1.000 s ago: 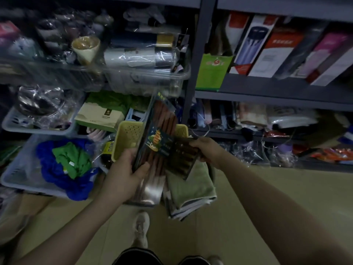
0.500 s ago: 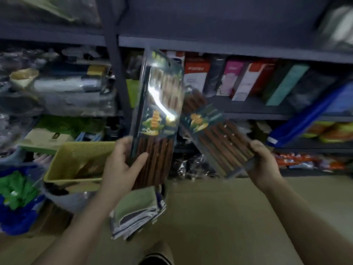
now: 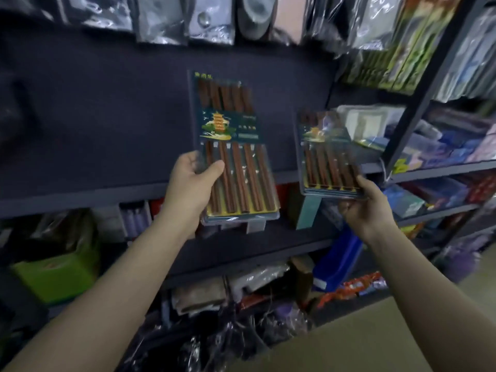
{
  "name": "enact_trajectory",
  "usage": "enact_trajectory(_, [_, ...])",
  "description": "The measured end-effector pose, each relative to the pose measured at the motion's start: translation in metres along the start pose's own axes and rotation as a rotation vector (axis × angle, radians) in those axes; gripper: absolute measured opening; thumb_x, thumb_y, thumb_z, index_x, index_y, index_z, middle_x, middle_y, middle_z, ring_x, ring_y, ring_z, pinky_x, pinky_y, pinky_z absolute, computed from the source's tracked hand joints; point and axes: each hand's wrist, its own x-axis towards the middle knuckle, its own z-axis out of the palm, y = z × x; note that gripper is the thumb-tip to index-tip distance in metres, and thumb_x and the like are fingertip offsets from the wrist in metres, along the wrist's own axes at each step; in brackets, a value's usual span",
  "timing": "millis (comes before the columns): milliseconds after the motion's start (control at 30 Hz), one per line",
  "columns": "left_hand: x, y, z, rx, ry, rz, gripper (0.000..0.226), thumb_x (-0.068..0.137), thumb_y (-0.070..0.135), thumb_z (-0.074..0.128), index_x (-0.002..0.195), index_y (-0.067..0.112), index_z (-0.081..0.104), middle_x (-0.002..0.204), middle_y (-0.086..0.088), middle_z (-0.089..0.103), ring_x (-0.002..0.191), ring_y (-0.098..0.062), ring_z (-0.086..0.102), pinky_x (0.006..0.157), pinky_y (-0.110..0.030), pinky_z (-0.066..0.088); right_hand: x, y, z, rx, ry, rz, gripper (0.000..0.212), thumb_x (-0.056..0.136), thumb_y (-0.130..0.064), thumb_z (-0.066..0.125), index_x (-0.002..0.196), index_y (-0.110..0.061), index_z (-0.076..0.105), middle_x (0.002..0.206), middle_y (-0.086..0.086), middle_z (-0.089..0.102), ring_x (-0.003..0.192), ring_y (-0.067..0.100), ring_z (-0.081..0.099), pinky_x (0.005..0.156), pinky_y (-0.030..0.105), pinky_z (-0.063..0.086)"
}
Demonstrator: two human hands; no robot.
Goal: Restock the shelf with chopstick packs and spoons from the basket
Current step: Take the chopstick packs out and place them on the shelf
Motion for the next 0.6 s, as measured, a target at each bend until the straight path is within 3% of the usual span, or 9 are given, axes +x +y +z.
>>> enact_trajectory(67, [0.032,0.003,0.018,0.029,-0.054,-0.001,0.006,0.084,0.017,0.062,0.090,0.019,0.062,0.091,-0.001,0.070,0.085,-0.017,0.067,0.084,-0.045,0.054,0.039,-0.015,0.004,-0.047,0.017,-0.002,0.016,0.094,-0.019,0.047,0.091,-0.010,0.060,0.079,0.000,0.068,0.064,0.011,0.064,0.056,0.020,0.052])
enact_trajectory(167, [0.068,0.001,0.046,-0.010,-0.090,-0.050,0.015,0.085,0.013,0.060,0.075,0.023,0.062,0.073,0.007,0.069,0.064,-0.004,0.067,0.062,-0.023,0.056,0.099,-0.033,0.006,-0.199,0.069,0.008,0.010,0.089,-0.018,0.055,0.098,-0.013,0.056,0.081,0.002,0.064,0.066,0.014,0.062,0.060,0.026,0.051])
enact_trajectory(267, [0.089,-0.008,0.076,-0.037,-0.075,-0.135,0.007,0.083,0.017,0.062,0.076,0.019,0.061,0.085,-0.002,0.067,0.082,-0.018,0.065,0.078,-0.033,0.052,0.149,-0.048,0.003,-0.305,0.116,0.049,0.024,0.081,-0.021,0.064,0.102,-0.011,0.058,0.088,0.006,0.065,0.071,0.019,0.063,0.058,0.026,0.052])
enact_trajectory(333, [0.095,-0.013,0.095,-0.014,-0.069,-0.093,0.011,0.084,0.015,0.061,0.076,0.021,0.058,0.082,0.002,0.064,0.079,-0.015,0.062,0.072,-0.029,0.050,0.176,-0.053,-0.002,-0.370,0.128,0.023,0.027,0.078,-0.020,0.067,0.100,-0.006,0.059,0.092,0.011,0.065,0.075,0.024,0.063,0.062,0.029,0.053])
enact_trajectory(400, [0.097,-0.015,0.113,-0.008,-0.087,-0.034,0.016,0.086,0.011,0.059,0.077,0.024,0.056,0.077,0.008,0.063,0.067,-0.003,0.064,0.060,-0.017,0.051,0.194,-0.057,-0.007,-0.441,0.144,-0.040,0.015,0.082,-0.017,0.066,0.089,-0.007,0.057,0.091,0.013,0.065,0.074,0.026,0.062,0.066,0.033,0.053])
enact_trajectory(467, [0.100,-0.012,0.129,-0.019,-0.096,-0.029,0.017,0.087,0.011,0.057,0.077,0.024,0.057,0.076,0.008,0.063,0.064,-0.002,0.063,0.058,-0.017,0.051,0.212,-0.064,-0.014,-0.558,0.212,-0.061,0.026,0.083,-0.020,0.066,0.102,-0.004,0.059,0.110,0.020,0.065,0.089,0.031,0.063,0.077,0.039,0.052])
enact_trajectory(500, [0.102,-0.012,0.137,-0.032,-0.088,-0.041,0.016,0.088,0.012,0.057,0.076,0.024,0.057,0.075,0.007,0.064,0.062,-0.002,0.064,0.058,-0.018,0.051,0.218,-0.070,-0.018,-0.736,0.267,-0.059,0.038,0.084,-0.025,0.066,0.112,-0.001,0.057,0.122,0.021,0.060,0.101,0.034,0.060,0.084,0.042,0.049])
enact_trajectory(567, [0.107,-0.012,0.155,-0.051,-0.076,-0.060,0.017,0.088,0.012,0.057,0.075,0.023,0.057,0.067,0.010,0.066,0.052,0.003,0.063,0.050,-0.013,0.050,0.223,-0.084,-0.024,-1.384,0.384,-0.087,0.057,0.086,-0.036,0.061,0.128,0.001,0.048,0.142,0.021,0.040,0.127,0.038,0.041,0.101,0.044,0.037])
enact_trajectory(600, [0.108,-0.012,0.167,-0.076,-0.073,-0.067,0.017,0.088,0.011,0.057,0.075,0.022,0.057,0.065,0.009,0.066,0.050,0.004,0.062,0.047,-0.012,0.049,0.223,-0.090,-0.026,-1.578,0.370,-0.219,0.058,0.087,-0.037,0.060,0.131,-0.001,0.046,0.147,0.020,0.032,0.132,0.038,0.033,0.105,0.044,0.033])
